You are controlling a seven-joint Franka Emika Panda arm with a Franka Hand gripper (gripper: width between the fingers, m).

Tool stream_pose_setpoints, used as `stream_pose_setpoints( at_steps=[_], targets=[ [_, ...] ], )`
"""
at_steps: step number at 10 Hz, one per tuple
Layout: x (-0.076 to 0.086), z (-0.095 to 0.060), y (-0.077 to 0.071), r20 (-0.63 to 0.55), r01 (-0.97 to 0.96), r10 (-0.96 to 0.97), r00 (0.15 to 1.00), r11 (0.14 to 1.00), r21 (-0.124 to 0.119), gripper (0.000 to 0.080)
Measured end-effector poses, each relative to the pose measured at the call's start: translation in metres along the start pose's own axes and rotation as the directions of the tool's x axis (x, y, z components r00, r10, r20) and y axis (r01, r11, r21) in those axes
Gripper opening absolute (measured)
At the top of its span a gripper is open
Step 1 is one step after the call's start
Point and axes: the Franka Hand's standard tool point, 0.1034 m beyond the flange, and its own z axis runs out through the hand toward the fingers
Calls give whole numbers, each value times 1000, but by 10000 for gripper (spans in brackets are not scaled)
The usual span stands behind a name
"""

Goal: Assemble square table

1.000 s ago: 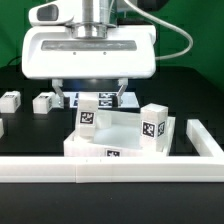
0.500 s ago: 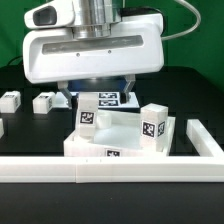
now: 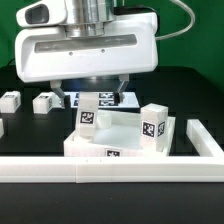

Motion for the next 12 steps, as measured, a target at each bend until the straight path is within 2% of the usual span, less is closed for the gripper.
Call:
stream_pose_setpoints(
  at_steps=[2,4,5,6,7,12],
  targets=[
    [-6,3,12,2,15,-15,1000,1000,-6,649],
    [-6,4,10,2,16,-16,1000,1000,-7,649],
    [-5,4,6,2,21,-21,1000,1000,-6,560],
    [-5,4,3,2,26,-26,1000,1000,-5,377],
    [-4,4,3,1,27,-27,1000,1000,-5,289],
    [-4,4,3,1,12,-12,1000,1000,-5,289]
  ],
)
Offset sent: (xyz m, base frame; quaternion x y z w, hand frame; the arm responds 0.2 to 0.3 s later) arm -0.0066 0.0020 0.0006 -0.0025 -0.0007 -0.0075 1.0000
